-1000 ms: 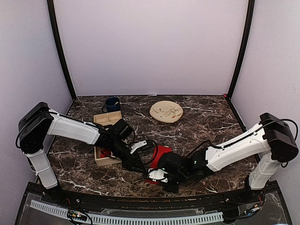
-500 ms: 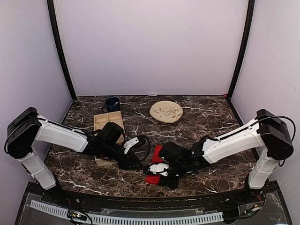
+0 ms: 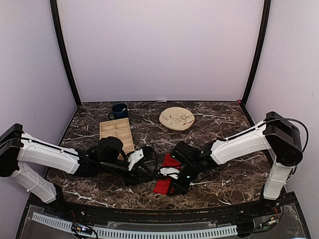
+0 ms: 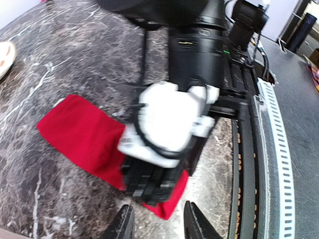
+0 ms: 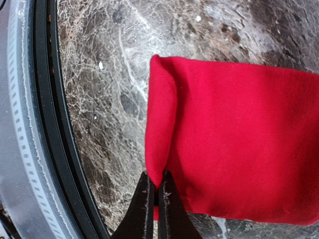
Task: Roll the socks
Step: Roll the sock at the center of the board.
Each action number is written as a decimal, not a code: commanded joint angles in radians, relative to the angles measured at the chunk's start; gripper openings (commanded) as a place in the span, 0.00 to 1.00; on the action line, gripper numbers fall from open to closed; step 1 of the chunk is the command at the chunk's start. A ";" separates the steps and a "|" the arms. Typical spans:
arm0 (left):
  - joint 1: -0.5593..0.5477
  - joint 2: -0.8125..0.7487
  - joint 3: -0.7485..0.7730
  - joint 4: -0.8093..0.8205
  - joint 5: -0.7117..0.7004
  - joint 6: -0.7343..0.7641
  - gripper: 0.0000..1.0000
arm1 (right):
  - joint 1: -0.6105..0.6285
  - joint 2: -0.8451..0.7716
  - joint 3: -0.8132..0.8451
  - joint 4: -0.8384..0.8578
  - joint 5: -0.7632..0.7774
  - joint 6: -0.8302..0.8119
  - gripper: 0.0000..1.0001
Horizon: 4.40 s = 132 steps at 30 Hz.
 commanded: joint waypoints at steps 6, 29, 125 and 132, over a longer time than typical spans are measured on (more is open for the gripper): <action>-0.089 -0.048 -0.058 0.047 -0.128 0.083 0.37 | -0.067 0.059 0.009 -0.054 -0.144 0.035 0.00; -0.230 0.131 0.106 -0.124 -0.227 0.329 0.41 | -0.121 0.115 0.030 -0.064 -0.326 0.066 0.00; -0.247 0.370 0.311 -0.350 -0.142 0.415 0.00 | -0.177 0.031 -0.186 0.291 -0.411 0.340 0.42; -0.211 0.377 0.362 -0.417 -0.087 0.408 0.00 | -0.188 -0.014 -0.248 0.338 -0.372 0.378 0.42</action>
